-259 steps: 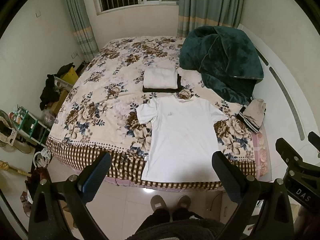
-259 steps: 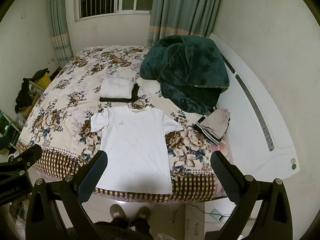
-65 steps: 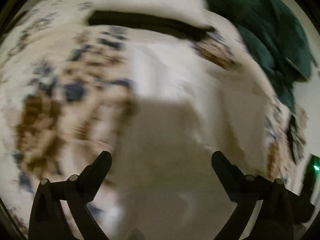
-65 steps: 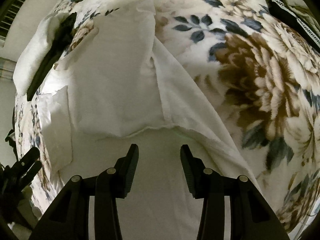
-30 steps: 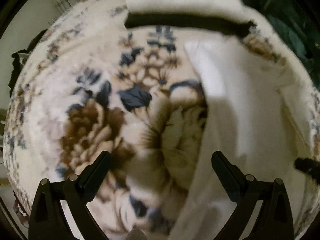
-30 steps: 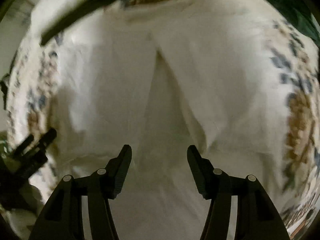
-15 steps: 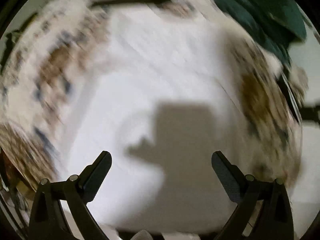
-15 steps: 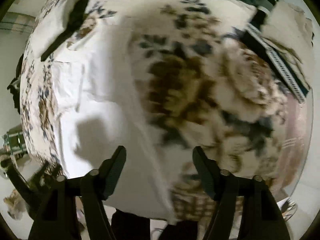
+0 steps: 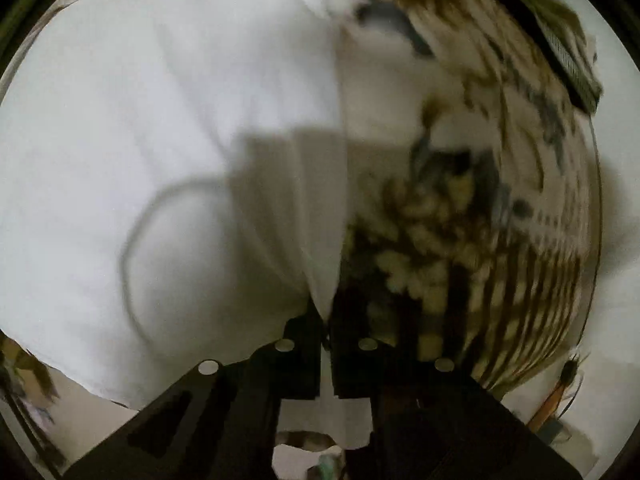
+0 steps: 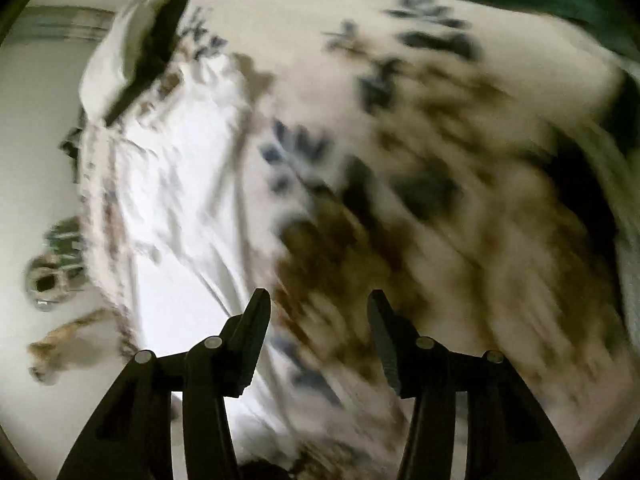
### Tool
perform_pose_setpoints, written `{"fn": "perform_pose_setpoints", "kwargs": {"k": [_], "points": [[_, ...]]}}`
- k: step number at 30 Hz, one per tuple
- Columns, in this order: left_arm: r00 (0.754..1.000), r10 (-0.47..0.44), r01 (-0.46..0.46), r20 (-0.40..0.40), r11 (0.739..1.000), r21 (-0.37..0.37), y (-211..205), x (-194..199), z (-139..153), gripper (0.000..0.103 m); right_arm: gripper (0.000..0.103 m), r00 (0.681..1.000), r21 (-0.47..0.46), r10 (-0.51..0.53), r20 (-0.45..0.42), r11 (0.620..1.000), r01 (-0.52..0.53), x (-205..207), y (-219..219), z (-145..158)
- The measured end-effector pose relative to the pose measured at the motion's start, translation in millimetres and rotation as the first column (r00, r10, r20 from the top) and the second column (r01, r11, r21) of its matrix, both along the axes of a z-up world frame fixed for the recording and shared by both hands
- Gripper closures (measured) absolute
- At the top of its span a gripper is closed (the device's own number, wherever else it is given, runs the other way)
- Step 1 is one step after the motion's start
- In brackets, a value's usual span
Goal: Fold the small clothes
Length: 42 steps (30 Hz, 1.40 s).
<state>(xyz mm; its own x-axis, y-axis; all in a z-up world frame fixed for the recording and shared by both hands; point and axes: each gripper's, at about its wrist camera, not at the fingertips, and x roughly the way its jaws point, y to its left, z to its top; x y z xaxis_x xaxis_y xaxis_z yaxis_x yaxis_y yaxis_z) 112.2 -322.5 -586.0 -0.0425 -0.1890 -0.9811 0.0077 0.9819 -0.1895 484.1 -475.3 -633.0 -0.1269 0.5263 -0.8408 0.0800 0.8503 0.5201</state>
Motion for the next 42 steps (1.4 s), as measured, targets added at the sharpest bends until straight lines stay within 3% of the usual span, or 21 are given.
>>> {"fn": "perform_pose_setpoints", "kwargs": {"k": [5,9,10,11,13,18,22,27,33,37,42], "points": [[0.992,0.071,-0.071,0.103,0.997,0.001,31.2,4.5,33.3,0.103,0.050,0.998,0.097,-0.053,-0.013,0.994,0.054,69.2,42.5,-35.2],[0.980,0.138,-0.139,0.143,0.990,-0.005,58.6,3.5,53.5,0.103,0.050,0.995,0.095,-0.097,-0.030,0.990,0.100,100.3,68.7,-51.3],[0.975,0.160,-0.161,0.153,0.987,-0.008,69.5,1.0,58.5,0.103,0.055,0.996,0.090,-0.093,-0.011,0.991,0.094,103.9,73.7,-49.1],[0.972,0.176,-0.177,0.158,0.984,-0.009,76.9,-0.6,60.5,0.103,0.074,0.997,0.082,-0.082,0.012,0.993,0.081,105.7,78.8,-45.3],[0.961,0.218,-0.220,0.171,0.976,-0.011,91.7,-3.7,70.5,0.103,0.089,0.998,0.050,-0.051,0.033,0.998,0.049,108.7,89.5,-36.5],[0.932,0.313,-0.312,0.183,0.949,-0.040,126.0,-10.1,94.9,0.103,0.096,0.997,-0.009,0.009,0.081,1.000,-0.008,114.5,110.1,-6.5],[0.903,0.382,-0.379,0.195,0.924,-0.051,161.8,-15.7,112.5,0.103,0.097,0.988,-0.048,0.062,0.139,0.997,-0.056,120.2,135.7,39.8],[0.845,0.487,-0.488,0.219,0.871,-0.054,231.4,-24.2,129.7,0.103,0.097,0.971,-0.074,0.140,0.194,0.989,-0.128,131.6,189.1,85.3],[0.783,0.586,-0.587,0.208,0.807,-0.063,310.0,-28.5,117.0,0.103,0.098,0.950,-0.149,0.220,0.222,0.970,-0.190,142.0,307.3,97.0],[0.766,0.619,-0.618,0.176,0.783,-0.065,351.4,-28.6,95.4,0.103,0.098,0.945,-0.237,0.252,0.209,0.950,-0.201,146.9,389.6,74.2],[0.754,0.645,-0.643,0.122,0.763,-0.060,395.9,-28.4,61.3,0.103,0.098,0.937,-0.352,0.299,0.182,0.909,-0.222,144.5,454.6,36.1]]}}
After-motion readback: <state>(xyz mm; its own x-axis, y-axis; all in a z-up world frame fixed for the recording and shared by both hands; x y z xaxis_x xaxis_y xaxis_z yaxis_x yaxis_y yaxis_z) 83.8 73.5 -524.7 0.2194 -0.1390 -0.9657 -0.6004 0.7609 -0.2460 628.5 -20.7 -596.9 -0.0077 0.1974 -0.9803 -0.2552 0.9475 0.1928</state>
